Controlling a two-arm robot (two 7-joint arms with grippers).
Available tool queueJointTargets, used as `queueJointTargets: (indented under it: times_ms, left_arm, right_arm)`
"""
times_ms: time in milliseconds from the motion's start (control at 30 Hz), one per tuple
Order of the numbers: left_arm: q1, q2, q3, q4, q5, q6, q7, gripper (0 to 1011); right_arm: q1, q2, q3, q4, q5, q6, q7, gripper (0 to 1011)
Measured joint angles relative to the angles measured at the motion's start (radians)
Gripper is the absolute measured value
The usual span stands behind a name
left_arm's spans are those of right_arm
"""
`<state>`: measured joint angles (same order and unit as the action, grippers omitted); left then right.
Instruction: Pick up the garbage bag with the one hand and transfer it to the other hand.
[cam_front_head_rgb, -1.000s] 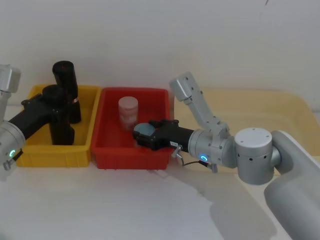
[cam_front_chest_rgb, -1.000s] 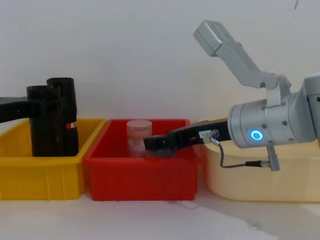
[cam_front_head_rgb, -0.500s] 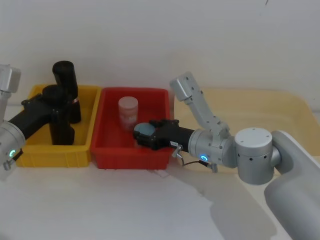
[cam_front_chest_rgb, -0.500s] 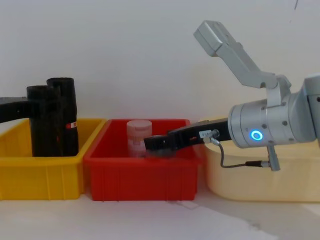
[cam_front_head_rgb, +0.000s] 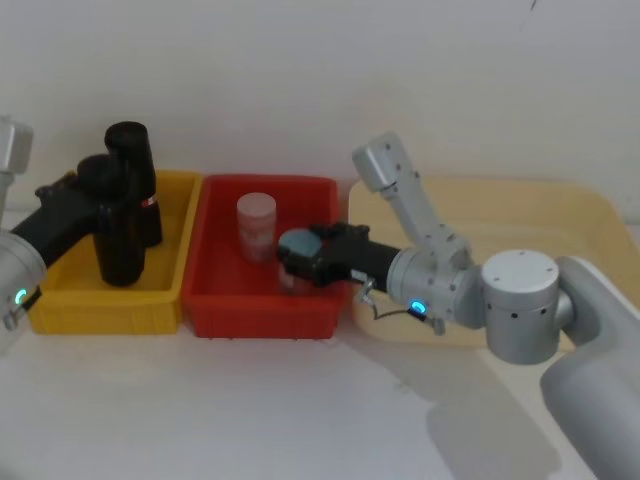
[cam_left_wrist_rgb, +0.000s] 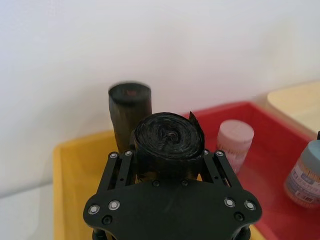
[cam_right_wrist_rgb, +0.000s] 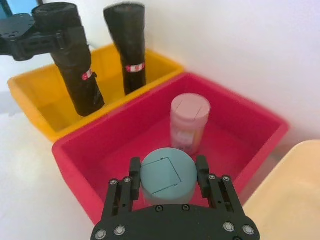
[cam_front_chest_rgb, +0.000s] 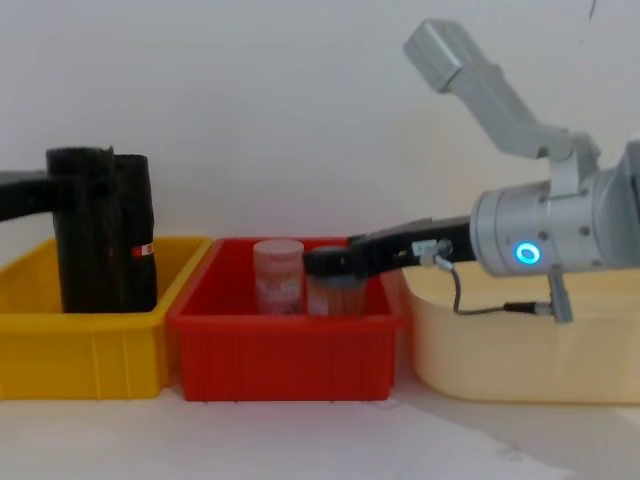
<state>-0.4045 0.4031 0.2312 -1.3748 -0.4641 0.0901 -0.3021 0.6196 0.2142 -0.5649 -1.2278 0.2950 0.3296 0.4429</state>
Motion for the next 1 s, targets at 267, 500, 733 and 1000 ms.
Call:
queueJointTargets:
  times_ms: [267,500,733,1000]
  left_arm:
    - [-0.004,-0.008,-0.024,-0.074,-0.004,0.0,0.021,531]
    - [-0.035,-0.024,-0.041,-0.133,-0.025,0.015,0.026,531]
    - [-0.086,-0.044,-0.041,-0.156,-0.065,0.042,0.003,531]
    - [-0.155,-0.077,-0.01,-0.134,-0.11,0.075,-0.047,531]
  right_arm:
    - [-0.023,0.025,0.045,-0.084,-0.001,-0.029,-0.028,644]
    - [-0.048,0.054,0.096,-0.177,0.006,-0.051,-0.057,644]
    - [-0.081,0.093,0.165,-0.282,0.009,-0.06,-0.1,644]
    - [-0.139,0.143,0.255,-0.386,0.011,-0.056,-0.155,644]
